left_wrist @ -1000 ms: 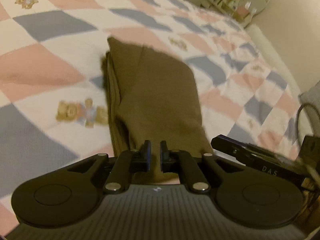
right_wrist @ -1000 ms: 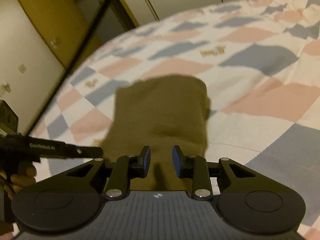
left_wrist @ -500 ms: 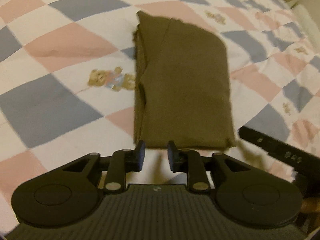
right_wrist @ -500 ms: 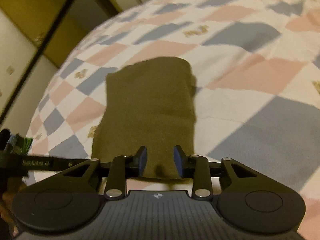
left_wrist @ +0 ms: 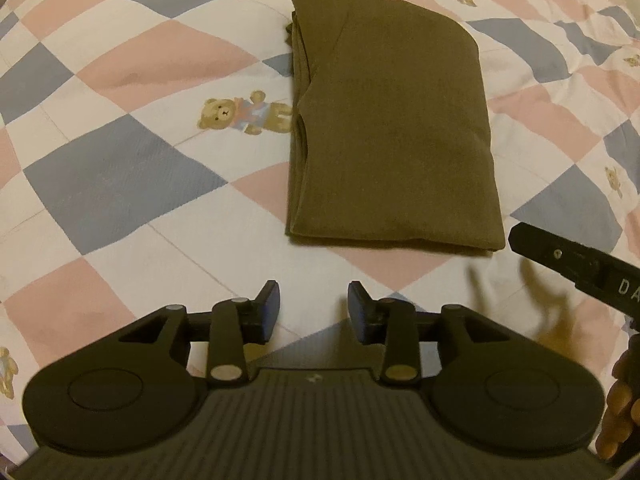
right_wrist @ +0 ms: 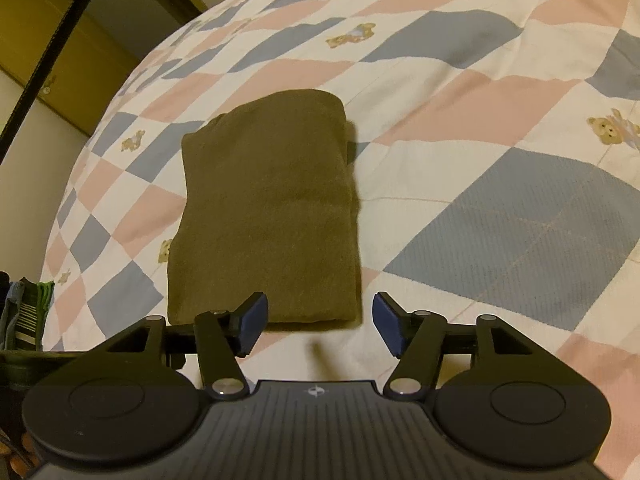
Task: Fold clothes
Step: 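Release both grippers and lift them away from the folded shirt, then pinch the folded olive shirt's ends with both grippers and lift it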
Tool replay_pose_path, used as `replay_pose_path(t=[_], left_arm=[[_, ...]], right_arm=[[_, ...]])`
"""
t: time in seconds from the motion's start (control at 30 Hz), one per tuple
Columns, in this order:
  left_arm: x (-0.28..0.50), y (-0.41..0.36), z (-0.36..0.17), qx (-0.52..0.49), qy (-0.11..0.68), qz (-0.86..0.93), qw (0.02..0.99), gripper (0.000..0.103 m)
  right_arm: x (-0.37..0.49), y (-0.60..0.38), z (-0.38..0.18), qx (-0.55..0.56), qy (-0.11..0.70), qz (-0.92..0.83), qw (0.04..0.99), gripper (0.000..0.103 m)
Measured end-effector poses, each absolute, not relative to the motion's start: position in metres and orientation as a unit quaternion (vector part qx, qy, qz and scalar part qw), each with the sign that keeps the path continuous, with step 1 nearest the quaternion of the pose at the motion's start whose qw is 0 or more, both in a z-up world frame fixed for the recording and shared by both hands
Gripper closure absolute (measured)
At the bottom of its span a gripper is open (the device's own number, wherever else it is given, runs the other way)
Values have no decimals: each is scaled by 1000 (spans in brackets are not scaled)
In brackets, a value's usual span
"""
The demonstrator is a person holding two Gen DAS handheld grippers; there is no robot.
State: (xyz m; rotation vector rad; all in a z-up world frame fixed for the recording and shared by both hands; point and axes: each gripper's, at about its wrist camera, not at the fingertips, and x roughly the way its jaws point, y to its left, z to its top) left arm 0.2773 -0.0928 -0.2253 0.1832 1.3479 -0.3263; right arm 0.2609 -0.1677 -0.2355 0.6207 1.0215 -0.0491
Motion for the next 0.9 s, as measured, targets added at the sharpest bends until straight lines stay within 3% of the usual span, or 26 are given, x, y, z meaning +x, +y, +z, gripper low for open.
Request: replay_pose_path(t=[0.6,0.73,0.9], left_arm=[[291,-87,-229,73,618,-175,763,65],[308,-67,-217,1,585,-215,782,42],[355,-42,-219,-104,558,-256,782,32]], right_arm=[[270,-164,-241,298,484,-24,822,37],[275,-169,-244,306,478,-24,823,37],[287,-189,-246,352,448,-15,822,34]])
